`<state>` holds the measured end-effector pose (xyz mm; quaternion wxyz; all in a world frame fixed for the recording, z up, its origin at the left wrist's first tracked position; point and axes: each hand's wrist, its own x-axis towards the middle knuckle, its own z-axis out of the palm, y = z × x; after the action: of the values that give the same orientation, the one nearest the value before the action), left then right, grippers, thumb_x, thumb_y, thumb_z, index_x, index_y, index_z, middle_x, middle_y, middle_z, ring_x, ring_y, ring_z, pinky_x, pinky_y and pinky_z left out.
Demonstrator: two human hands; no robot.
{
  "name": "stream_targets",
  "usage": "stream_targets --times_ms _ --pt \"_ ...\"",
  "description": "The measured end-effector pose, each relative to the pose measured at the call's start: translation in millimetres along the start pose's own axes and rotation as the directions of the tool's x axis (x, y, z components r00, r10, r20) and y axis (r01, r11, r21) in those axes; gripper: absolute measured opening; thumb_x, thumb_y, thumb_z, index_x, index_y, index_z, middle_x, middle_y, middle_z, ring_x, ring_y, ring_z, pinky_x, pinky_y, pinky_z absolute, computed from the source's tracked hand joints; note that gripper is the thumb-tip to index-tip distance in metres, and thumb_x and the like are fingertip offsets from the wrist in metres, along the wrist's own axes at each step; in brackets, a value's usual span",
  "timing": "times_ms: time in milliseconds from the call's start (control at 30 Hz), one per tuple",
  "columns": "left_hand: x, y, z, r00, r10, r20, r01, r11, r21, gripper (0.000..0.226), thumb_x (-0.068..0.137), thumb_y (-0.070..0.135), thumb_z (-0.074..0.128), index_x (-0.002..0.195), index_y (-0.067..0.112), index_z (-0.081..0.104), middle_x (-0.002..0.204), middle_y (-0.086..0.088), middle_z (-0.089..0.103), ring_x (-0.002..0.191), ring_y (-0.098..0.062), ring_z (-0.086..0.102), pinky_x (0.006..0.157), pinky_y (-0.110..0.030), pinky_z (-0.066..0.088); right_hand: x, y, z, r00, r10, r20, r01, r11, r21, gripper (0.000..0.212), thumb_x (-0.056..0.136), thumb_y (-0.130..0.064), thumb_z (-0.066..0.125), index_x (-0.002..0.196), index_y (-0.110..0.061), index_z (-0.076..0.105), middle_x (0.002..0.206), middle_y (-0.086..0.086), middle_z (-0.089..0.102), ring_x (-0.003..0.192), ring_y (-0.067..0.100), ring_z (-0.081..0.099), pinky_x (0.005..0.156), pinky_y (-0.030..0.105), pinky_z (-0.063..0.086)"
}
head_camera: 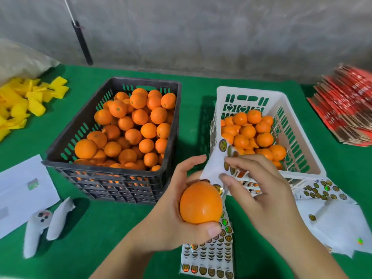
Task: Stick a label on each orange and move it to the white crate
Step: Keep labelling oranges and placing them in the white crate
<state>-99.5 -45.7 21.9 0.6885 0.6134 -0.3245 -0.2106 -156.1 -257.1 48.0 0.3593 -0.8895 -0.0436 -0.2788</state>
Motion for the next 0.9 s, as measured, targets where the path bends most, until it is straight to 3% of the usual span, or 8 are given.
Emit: stream_targets --times_ms 200,267,333,500,667,767,833,900 --pt "-4.3 6.3 0.8 0.999 -0.031 0.029 0.032 0.998 -0.062 0.108 0.076 0.014 0.083 0.162 0.035 0.021 0.135 0.000 0.058 0.112 -0.029 0.068 0.086 -0.041 0.060 5.3 -6.0 -5.7 0.934 0.307 0.186 -0.358 0.803 0.476 0.016 0.088 -0.037 0.081 0.103 -0.033 0.083 0.090 0.002 0.077 0.085 0.016 0.073 0.079 0.031 0.061" --pt "-5.4 9.5 -1.1 0.998 -0.041 0.057 0.045 0.996 -0.076 0.110 0.075 0.016 0.083 0.162 0.034 0.019 0.139 -0.010 0.055 0.115 -0.042 0.065 0.091 -0.059 0.058 1.4 -4.2 -6.1 0.913 0.323 0.248 -0.406 0.677 0.614 0.025 0.084 -0.043 0.085 0.103 -0.027 0.084 0.093 0.005 0.080 0.088 0.017 0.075 0.080 0.028 0.061" --pt "-5.9 9.6 -3.7 0.995 -0.047 0.083 0.053 0.995 -0.081 0.111 0.075 0.017 0.083 0.163 0.034 0.018 0.139 -0.013 0.054 0.116 -0.044 0.064 0.093 -0.061 0.057 0.2 -1.3 -8.3 0.886 0.376 0.271 -0.453 0.575 0.682 0.043 0.077 -0.053 0.086 0.103 -0.020 0.084 0.098 0.015 0.080 0.091 0.026 0.074 0.087 0.035 0.060" --pt "-3.7 8.1 -3.9 0.993 -0.073 0.094 0.085 0.989 -0.125 0.107 0.076 0.016 0.083 0.162 0.033 0.021 0.134 -0.010 0.058 0.113 -0.040 0.065 0.090 -0.045 0.058 3.7 -3.1 -20.2 0.933 0.293 0.209 -0.360 0.767 0.531 0.019 0.085 -0.044 0.082 0.096 -0.029 0.084 0.091 0.005 0.080 0.083 0.014 0.073 0.079 0.021 0.058" --pt "-4.2 7.6 -2.9 0.990 -0.074 0.117 0.089 0.987 -0.131 0.105 0.075 0.013 0.080 0.161 0.031 0.023 0.128 -0.003 0.060 0.109 -0.029 0.068 0.087 -0.034 0.057 7.8 -2.3 -22.6 0.912 0.357 0.202 -0.410 0.765 0.497 0.008 0.088 -0.022 0.075 0.083 -0.025 0.081 0.075 0.011 0.074 0.068 0.013 0.066 0.070 0.024 0.056" --pt "-4.4 5.3 -1.3 0.991 -0.090 0.099 0.101 0.988 -0.119 0.104 0.077 0.014 0.082 0.160 0.033 0.024 0.129 -0.002 0.060 0.106 -0.025 0.068 0.086 -0.033 0.057 6.2 -4.5 -25.9 0.917 0.398 -0.036 -0.343 0.830 0.440 0.012 0.092 -0.018 0.072 0.084 -0.025 0.077 0.069 0.012 0.066 0.063 0.016 0.061 0.064 0.029 0.052" --pt "-2.4 2.4 0.9 0.989 -0.140 0.053 0.146 0.981 -0.126 0.106 0.077 0.025 0.087 0.161 0.036 0.024 0.131 -0.011 0.057 0.104 -0.029 0.067 0.085 -0.037 0.056 1.8 -14.4 -27.8 0.930 0.306 -0.205 -0.222 0.909 0.352 0.007 0.098 -0.029 0.070 0.094 -0.031 0.076 0.076 0.000 0.070 0.069 0.016 0.067 0.068 0.030 0.056" --pt "-1.0 -1.4 4.0 0.983 -0.179 0.032 0.182 0.964 -0.193 0.107 0.076 0.038 0.091 0.161 0.036 0.025 0.130 -0.017 0.055 0.104 -0.031 0.064 0.087 -0.044 0.056 -6.4 -28.9 -21.4 0.980 0.069 -0.188 -0.038 0.986 0.163 0.011 0.101 -0.034 0.066 0.109 -0.035 0.074 0.097 -0.016 0.072 0.087 0.009 0.070 0.079 0.022 0.055"
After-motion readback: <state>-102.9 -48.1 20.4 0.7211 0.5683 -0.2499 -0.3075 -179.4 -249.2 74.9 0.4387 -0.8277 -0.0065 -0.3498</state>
